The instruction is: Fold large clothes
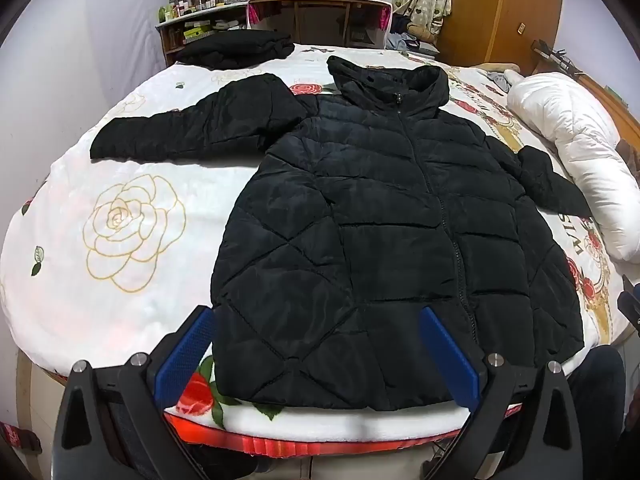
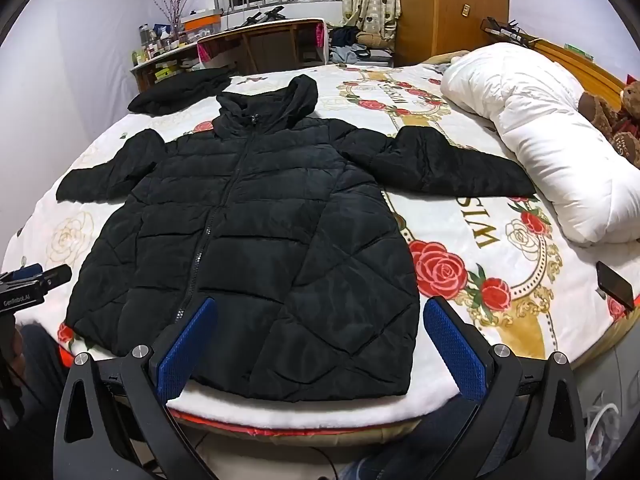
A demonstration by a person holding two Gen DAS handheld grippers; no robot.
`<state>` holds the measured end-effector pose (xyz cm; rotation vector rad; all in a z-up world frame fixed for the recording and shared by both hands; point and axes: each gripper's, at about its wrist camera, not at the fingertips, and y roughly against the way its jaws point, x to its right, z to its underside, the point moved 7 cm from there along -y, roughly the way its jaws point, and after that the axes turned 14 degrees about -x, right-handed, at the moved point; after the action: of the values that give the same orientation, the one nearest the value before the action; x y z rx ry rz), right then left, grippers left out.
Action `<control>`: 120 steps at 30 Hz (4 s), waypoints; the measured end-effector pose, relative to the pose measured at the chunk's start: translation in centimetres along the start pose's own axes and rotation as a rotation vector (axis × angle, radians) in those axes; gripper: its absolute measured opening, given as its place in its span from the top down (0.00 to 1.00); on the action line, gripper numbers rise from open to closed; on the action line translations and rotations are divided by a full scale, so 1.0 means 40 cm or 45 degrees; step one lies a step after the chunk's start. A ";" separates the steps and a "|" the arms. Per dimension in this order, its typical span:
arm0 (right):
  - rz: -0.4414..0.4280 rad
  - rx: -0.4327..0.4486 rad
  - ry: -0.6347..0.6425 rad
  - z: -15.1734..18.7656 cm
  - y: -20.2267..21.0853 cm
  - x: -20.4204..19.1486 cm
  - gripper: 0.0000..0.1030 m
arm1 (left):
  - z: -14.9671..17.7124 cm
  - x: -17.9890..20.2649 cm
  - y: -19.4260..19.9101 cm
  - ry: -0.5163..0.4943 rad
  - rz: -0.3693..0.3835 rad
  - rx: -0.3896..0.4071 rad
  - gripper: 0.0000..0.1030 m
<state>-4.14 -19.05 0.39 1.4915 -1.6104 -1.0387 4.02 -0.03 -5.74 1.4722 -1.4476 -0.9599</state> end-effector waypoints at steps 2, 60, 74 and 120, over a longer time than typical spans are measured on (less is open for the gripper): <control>0.001 -0.004 0.000 0.000 -0.002 0.000 0.00 | 0.000 0.001 -0.001 0.000 0.004 -0.002 0.01; 0.005 -0.007 0.004 -0.002 -0.003 -0.006 0.00 | 0.011 0.009 0.000 -0.007 0.012 -0.003 0.01; 0.006 -0.010 0.005 -0.004 -0.005 -0.009 0.00 | 0.013 0.012 0.000 -0.009 0.013 -0.005 0.01; -0.069 -0.071 0.183 -0.198 -0.207 -0.151 0.00 | -0.211 -0.188 -0.190 0.221 0.037 -0.017 0.03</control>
<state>7.12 -13.93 -3.44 1.5439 -1.4373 -0.9747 14.30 7.75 -10.07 1.4822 -1.3309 -0.8015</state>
